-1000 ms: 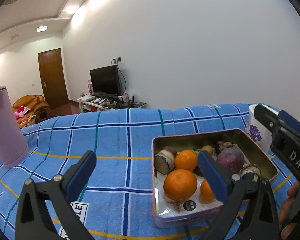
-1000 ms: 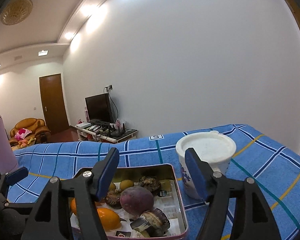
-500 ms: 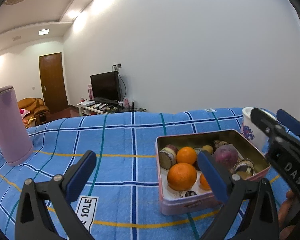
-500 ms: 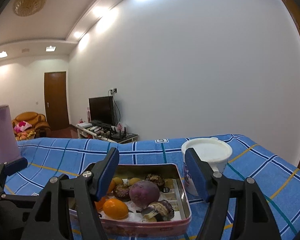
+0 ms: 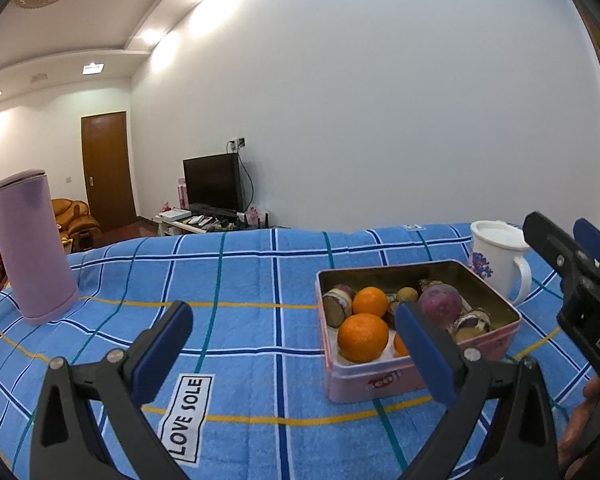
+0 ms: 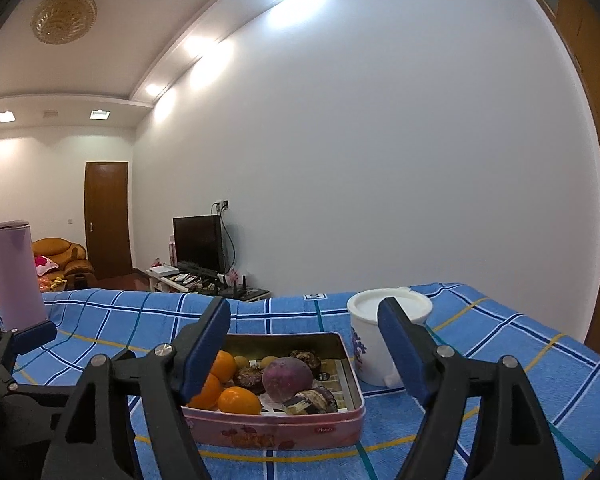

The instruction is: Organize fruits

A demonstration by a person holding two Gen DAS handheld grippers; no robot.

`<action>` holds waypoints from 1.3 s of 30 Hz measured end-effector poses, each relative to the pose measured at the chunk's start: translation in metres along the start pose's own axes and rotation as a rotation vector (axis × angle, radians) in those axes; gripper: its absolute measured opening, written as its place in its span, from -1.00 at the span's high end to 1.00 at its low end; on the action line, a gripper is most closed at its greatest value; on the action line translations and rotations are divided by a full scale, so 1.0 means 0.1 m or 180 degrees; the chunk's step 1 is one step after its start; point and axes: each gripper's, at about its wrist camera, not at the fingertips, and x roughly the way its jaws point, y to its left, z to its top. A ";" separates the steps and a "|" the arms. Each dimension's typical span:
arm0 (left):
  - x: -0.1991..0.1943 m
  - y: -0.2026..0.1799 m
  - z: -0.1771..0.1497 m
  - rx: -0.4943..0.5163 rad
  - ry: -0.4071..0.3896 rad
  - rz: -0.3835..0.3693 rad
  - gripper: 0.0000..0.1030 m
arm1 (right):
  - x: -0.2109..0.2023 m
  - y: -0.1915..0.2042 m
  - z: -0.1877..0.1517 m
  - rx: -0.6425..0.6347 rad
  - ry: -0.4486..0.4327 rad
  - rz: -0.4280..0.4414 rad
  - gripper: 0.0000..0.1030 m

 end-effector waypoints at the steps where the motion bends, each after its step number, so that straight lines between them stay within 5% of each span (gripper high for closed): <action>1: -0.01 0.00 0.00 -0.0003 -0.0005 -0.0001 -1.00 | -0.02 0.01 0.00 0.0000 0.0001 0.0004 -0.51; 39: -0.03 0.01 0.00 0.0016 0.0030 0.0072 -1.00 | -0.09 0.00 0.00 0.0009 -0.0004 -0.0026 -0.52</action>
